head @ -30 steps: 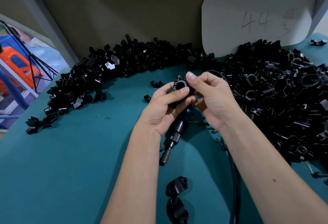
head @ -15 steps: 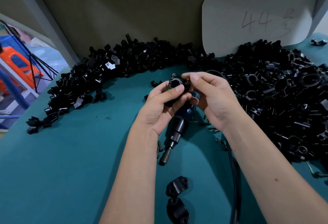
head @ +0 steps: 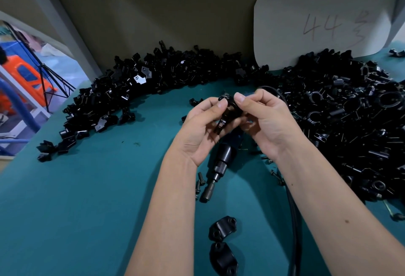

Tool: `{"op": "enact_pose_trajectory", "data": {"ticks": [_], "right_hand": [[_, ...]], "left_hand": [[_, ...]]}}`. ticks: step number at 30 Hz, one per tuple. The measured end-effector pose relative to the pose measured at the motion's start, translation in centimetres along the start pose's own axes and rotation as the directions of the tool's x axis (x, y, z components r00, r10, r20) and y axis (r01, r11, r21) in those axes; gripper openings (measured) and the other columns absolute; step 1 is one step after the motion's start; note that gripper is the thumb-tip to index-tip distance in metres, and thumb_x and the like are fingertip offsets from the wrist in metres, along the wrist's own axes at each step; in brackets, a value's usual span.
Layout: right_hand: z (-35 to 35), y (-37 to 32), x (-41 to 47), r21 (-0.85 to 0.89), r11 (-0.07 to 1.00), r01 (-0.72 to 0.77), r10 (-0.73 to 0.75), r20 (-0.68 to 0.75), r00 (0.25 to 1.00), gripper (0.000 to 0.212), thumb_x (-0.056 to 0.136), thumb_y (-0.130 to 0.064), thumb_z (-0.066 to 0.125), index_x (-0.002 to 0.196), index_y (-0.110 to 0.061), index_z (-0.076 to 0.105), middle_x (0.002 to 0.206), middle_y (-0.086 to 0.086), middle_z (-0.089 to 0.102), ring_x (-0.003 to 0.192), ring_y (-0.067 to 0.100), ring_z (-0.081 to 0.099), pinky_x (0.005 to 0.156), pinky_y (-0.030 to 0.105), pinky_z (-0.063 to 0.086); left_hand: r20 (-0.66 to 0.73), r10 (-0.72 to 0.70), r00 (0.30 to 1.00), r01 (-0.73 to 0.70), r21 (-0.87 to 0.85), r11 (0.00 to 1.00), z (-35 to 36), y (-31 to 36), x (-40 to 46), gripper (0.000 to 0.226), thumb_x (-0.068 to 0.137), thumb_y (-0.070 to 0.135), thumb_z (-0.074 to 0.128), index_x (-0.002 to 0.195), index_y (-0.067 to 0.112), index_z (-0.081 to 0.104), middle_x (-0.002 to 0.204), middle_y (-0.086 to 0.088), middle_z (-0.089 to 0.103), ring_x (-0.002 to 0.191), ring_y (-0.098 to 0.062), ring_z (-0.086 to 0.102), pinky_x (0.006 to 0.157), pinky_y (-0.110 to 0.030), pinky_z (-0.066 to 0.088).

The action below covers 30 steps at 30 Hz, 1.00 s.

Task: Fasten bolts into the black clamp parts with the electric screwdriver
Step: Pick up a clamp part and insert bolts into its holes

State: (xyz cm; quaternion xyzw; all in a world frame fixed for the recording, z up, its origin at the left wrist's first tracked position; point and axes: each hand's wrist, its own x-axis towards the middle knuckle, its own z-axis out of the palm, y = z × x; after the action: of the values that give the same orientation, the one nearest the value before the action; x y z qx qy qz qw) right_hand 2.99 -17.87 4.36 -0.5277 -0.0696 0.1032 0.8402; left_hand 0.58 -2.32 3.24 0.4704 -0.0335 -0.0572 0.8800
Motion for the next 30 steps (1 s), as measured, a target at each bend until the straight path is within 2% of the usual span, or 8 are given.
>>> {"op": "enact_pose_trajectory", "data": {"ticks": [5, 8, 10, 15, 19, 25, 28, 30], "right_hand": [[-0.1, -0.1, 0.0, -0.036, 0.997, 0.071, -0.07, 0.021, 0.997, 0.036, 0.069, -0.045, 0.087, 0.068, -0.022, 0.06, 0.083, 0.002, 0.068, 0.083, 0.019, 0.067, 0.062, 0.031, 0.055], [0.0, -0.2, 0.0, -0.104, 0.979, 0.174, -0.166, 0.076, 0.983, 0.013, 0.081, -0.033, 0.079, 0.088, -0.022, 0.079, 0.091, 0.003, 0.073, 0.088, 0.018, 0.069, 0.068, 0.03, 0.057], [0.0, -0.3, 0.0, -0.111, 0.979, 0.174, -0.163, 0.097, 0.982, 0.011, 0.082, -0.025, 0.078, 0.089, -0.019, 0.082, 0.089, 0.005, 0.076, 0.085, 0.018, 0.07, 0.064, 0.025, 0.057], [0.2, -0.1, 0.3, -0.155, 0.964, 0.216, -0.207, 0.071, 0.976, 0.011, 0.081, -0.023, 0.08, 0.079, -0.013, 0.076, 0.075, 0.0, 0.072, 0.068, 0.009, 0.065, 0.057, 0.021, 0.053], [1.0, 0.3, 0.3, -0.29, 0.903, 0.316, -0.318, 0.039, 0.947, 0.017, 0.095, -0.012, 0.074, 0.08, -0.007, 0.067, 0.069, -0.011, 0.069, 0.063, 0.0, 0.062, 0.057, 0.016, 0.051], [1.2, 1.1, 0.5, -0.415, 0.861, 0.293, -0.345, -0.055, 0.937, 0.03, 0.098, -0.019, 0.071, 0.08, 0.001, 0.059, 0.06, -0.003, 0.064, 0.051, 0.012, 0.061, 0.052, 0.029, 0.055], [1.0, 1.1, 0.7, -0.411, 0.863, 0.295, -0.361, -0.091, 0.928, 0.035, 0.098, -0.016, 0.071, 0.077, 0.006, 0.054, 0.052, -0.01, 0.058, 0.045, 0.001, 0.054, 0.048, 0.016, 0.047], [0.6, 0.9, 0.7, -0.429, 0.85, 0.307, -0.364, -0.057, 0.929, 0.027, 0.1, -0.021, 0.07, 0.081, -0.003, 0.062, 0.061, -0.014, 0.062, 0.054, -0.003, 0.056, 0.055, 0.012, 0.046]], "left_hand": [[0.01, 0.057, 0.998, -0.058, 0.094, 0.994, 0.2, 0.0, 0.1, 0.011, 0.087, 0.021, 0.075, 0.086, 0.014, 0.067, 0.098, -0.013, 0.076, 0.082, -0.028, 0.076, 0.075, -0.031, 0.064], [0.025, 0.101, 0.995, -0.104, 0.115, 0.988, 0.1, -0.1, 0.1, 0.013, 0.083, 0.015, 0.079, 0.086, 0.012, 0.066, 0.099, -0.021, 0.075, 0.089, -0.039, 0.075, 0.085, -0.04, 0.064], [0.03, 0.127, 0.991, -0.13, 0.138, 0.982, 0.0, -0.2, 0.1, 0.015, 0.081, 0.012, 0.08, 0.087, 0.009, 0.066, 0.098, -0.024, 0.074, 0.089, -0.041, 0.075, 0.085, -0.041, 0.063], [0.02, 0.175, 0.984, -0.176, 0.181, 0.968, -0.2, -0.2, 0.2, 0.013, 0.077, 0.006, 0.08, 0.082, 0.01, 0.069, 0.091, -0.023, 0.074, 0.081, -0.038, 0.077, 0.072, -0.033, 0.063], [-0.038, 0.241, 0.97, -0.226, 0.234, 0.946, 0.0, -0.4, 0.5, 0.027, 0.074, 0.007, 0.083, 0.089, -0.002, 0.062, 0.091, -0.022, 0.069, 0.076, -0.036, 0.076, 0.069, -0.034, 0.063], [-0.074, 0.335, 0.939, -0.27, 0.442, 0.855, -0.1, -0.6, 0.7, 0.03, 0.069, 0.011, 0.089, 0.085, 0.002, 0.065, 0.082, -0.019, 0.075, 0.068, -0.031, 0.075, 0.065, -0.034, 0.063], [-0.072, 0.339, 0.938, -0.263, 0.491, 0.831, -0.3, -0.9, 1.0, 0.024, 0.075, 0.005, 0.088, 0.084, 0.006, 0.067, 0.082, -0.017, 0.076, 0.068, -0.031, 0.075, 0.066, -0.038, 0.064], [-0.123, 0.344, 0.931, -0.252, 0.465, 0.849, -0.3, -1.2, 1.1, 0.017, 0.084, 0.003, 0.083, 0.087, 0.002, 0.066, 0.086, -0.016, 0.074, 0.071, -0.033, 0.076, 0.067, -0.038, 0.064]]}}
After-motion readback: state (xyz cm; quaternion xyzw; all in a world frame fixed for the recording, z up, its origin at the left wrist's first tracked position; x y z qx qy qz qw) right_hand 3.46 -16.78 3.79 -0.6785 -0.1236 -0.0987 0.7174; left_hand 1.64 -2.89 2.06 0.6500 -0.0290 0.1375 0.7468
